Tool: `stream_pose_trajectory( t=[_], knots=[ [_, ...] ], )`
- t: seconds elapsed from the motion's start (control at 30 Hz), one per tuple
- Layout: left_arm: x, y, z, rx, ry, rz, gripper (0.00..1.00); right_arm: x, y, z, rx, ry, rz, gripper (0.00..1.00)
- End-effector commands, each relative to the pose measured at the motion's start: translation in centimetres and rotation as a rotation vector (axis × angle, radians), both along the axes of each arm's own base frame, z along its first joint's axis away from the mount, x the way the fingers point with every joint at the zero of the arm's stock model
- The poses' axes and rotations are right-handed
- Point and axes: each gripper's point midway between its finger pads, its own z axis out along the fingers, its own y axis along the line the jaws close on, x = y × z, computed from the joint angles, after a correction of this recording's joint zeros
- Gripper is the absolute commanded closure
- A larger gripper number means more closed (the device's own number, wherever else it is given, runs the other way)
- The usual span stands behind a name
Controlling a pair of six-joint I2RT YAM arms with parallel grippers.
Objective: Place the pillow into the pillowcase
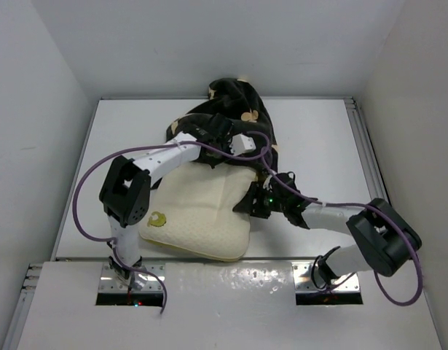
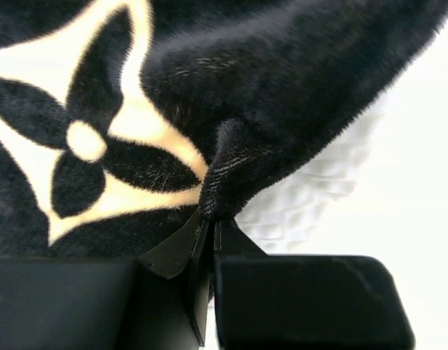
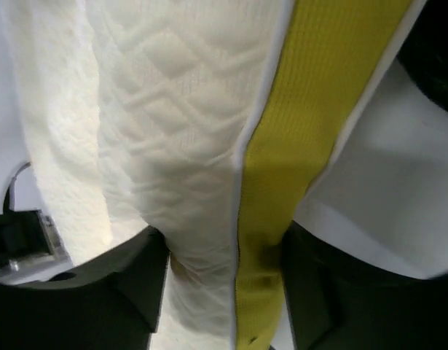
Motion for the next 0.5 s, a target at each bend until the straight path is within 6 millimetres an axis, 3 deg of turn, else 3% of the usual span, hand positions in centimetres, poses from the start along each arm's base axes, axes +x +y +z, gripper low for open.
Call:
stream_pose_trajectory(
  t=[0.0, 0.03, 0.07, 0.2, 0.23, 0.3, 0.37, 0.43, 0.47],
  knots=[
    [-1.2, -1.8, 3.7, -0.113, 0.009, -0.032, 1.0, 4.1, 2.2, 4.5, 0.186, -0.162, -0.051, 0.47],
    [-1.6, -2.0, 4.5, -0.122, 0.024, -0.042, 1.0, 4.3, 1.9, 4.7, 0.236, -0.13, -0.098, 0.89],
    [-2.0, -2.1, 5.0, -0.136, 0.035, -0.049, 1.0, 5.0, 1.8, 5.7, 0.284, -0.155, -0.123, 1.0],
    [-3.2, -1.8, 9.3, -0.199, 0.006, -0.101, 1.0, 9.2, 0.4, 13.1, 0.432, -0.363, -0.223, 1.0],
    [-3.5, -1.5, 9.8, -0.202, 0.004, -0.107, 1.0, 10.3, 0.4, 17.4, 0.46, -0.48, -0.218, 1.0],
    [-4.0, -1.3, 11.7, -0.23, -0.02, -0.138, 1.0, 11.4, 0.0, 20.8, 0.454, -0.571, -0.243, 1.0],
    [-4.9, -1.7, 13.6, -0.264, -0.019, -0.175, 1.0, 12.6, -1.1, 25.9, 0.48, -0.717, -0.317, 1.0],
    [-6.8, -3.1, 15.5, -0.333, 0.013, -0.257, 1.0, 13.8, -2.7, 29.0, 0.517, -0.814, -0.42, 1.0],
    [-7.9, -4.2, 17.8, -0.397, 0.004, -0.316, 1.0, 14.3, -3.4, 29.5, 0.522, -0.833, -0.457, 1.0]
  ],
)
